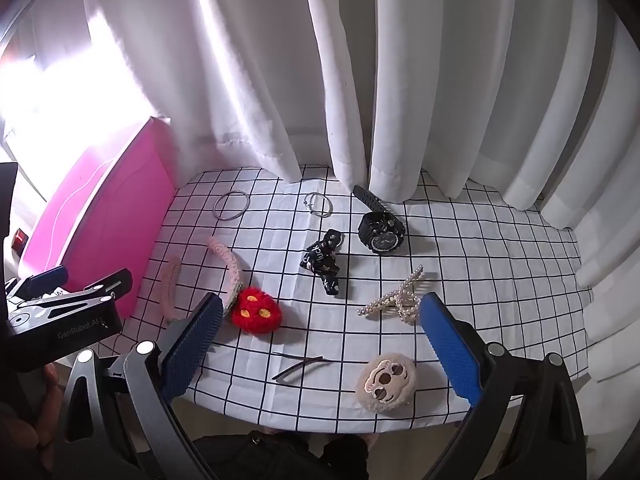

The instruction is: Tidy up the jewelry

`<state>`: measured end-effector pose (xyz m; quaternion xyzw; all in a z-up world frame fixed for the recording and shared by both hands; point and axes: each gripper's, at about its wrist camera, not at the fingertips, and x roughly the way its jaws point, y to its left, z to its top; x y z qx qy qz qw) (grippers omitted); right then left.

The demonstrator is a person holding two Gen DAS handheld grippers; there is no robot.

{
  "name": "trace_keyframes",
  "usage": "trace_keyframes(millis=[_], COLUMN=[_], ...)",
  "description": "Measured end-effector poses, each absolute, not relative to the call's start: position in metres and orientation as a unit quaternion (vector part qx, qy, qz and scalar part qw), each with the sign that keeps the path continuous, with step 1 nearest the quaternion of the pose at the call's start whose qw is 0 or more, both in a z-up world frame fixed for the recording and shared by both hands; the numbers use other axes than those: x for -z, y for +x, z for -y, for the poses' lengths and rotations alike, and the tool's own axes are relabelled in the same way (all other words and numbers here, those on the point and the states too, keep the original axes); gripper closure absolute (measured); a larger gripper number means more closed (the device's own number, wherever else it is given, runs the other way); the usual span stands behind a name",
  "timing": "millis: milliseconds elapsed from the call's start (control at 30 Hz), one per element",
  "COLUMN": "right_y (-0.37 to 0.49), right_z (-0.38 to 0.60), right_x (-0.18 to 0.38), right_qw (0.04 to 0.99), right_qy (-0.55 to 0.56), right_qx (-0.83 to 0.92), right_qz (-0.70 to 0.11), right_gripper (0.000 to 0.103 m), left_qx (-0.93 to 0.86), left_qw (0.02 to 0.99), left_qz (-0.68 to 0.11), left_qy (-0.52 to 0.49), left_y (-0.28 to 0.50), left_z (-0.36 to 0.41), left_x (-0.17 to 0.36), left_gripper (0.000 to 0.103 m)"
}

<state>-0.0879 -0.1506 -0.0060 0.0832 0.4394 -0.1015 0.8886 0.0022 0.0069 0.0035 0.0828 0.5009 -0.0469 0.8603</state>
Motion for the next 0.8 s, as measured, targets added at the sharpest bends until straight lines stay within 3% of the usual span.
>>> trace_keyframes(millis=[800], right_y=[-0.091], right_z=[0.1498], right_x=[0.0059], right_qw=[0.889], right_qy=[0.084], right_qx=[0.102], right_qz=[-0.438], right_gripper=[0.009], left_qx=[0.046], left_qw=[0.861], left_qz=[-0.5], left_qy=[0.084], left_y=[0.0006], left_z=[-0.0035], left_x=[-0.002], left_gripper=[0.006])
